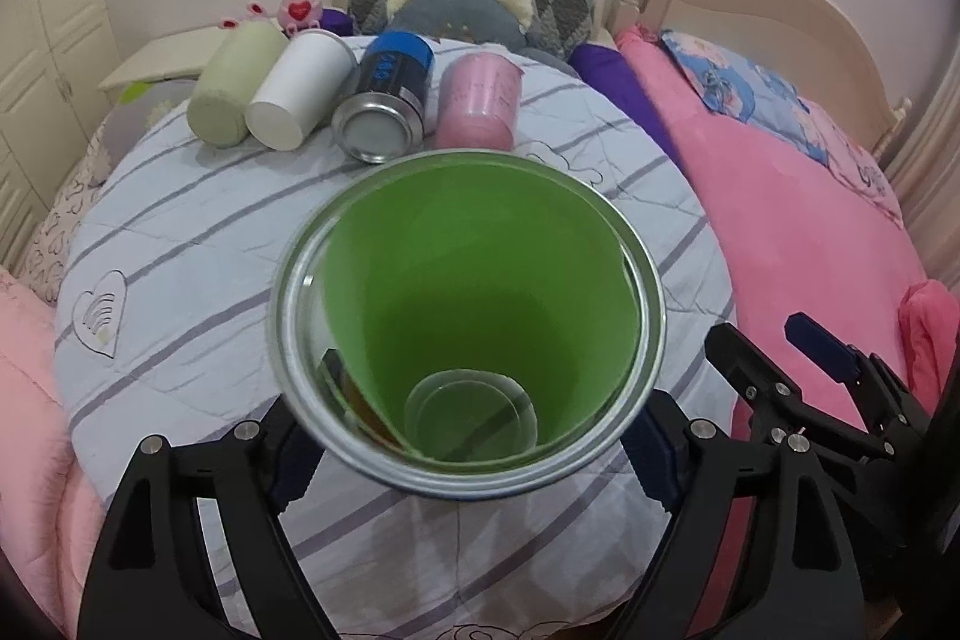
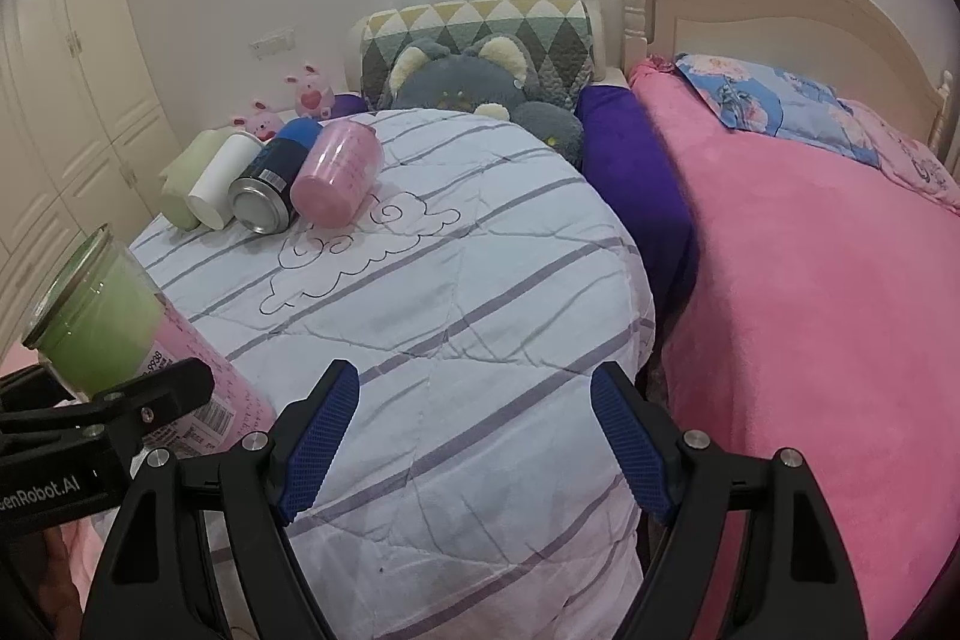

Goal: Flip cup upright

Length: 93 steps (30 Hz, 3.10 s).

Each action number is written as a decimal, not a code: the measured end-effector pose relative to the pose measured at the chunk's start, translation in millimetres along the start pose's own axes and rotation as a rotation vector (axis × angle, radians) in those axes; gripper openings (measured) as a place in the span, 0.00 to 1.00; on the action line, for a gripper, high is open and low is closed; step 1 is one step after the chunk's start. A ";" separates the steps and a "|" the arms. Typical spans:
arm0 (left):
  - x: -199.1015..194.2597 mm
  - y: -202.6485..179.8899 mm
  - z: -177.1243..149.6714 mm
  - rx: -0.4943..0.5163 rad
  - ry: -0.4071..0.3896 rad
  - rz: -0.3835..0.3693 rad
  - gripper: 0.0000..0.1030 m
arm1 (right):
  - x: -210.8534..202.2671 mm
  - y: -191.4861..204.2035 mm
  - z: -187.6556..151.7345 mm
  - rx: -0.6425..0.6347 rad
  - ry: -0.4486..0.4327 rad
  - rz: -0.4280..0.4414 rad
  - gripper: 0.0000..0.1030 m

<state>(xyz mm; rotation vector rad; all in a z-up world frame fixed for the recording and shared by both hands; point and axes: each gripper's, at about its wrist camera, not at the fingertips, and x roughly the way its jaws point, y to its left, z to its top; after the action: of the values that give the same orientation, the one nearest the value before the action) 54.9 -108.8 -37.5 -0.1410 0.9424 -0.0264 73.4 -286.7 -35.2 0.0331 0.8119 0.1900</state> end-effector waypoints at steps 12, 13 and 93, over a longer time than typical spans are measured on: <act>-34.3 3.4 -0.8 0.011 -0.079 0.010 0.85 | -23.5 5.3 -3.2 0.007 -0.047 -0.008 0.79; -38.4 3.8 -1.3 0.014 -0.088 0.010 0.86 | -27.8 6.7 -3.5 0.005 -0.055 -0.011 0.79; -147.2 74.7 -69.4 0.165 -0.718 0.012 1.00 | -137.2 103.2 -87.1 0.010 -0.462 -0.142 0.82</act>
<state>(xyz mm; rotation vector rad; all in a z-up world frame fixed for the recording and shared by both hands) -90.6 -30.0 30.8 0.0130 0.2223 -0.0385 -98.0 -214.0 13.9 0.0275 0.3520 0.0399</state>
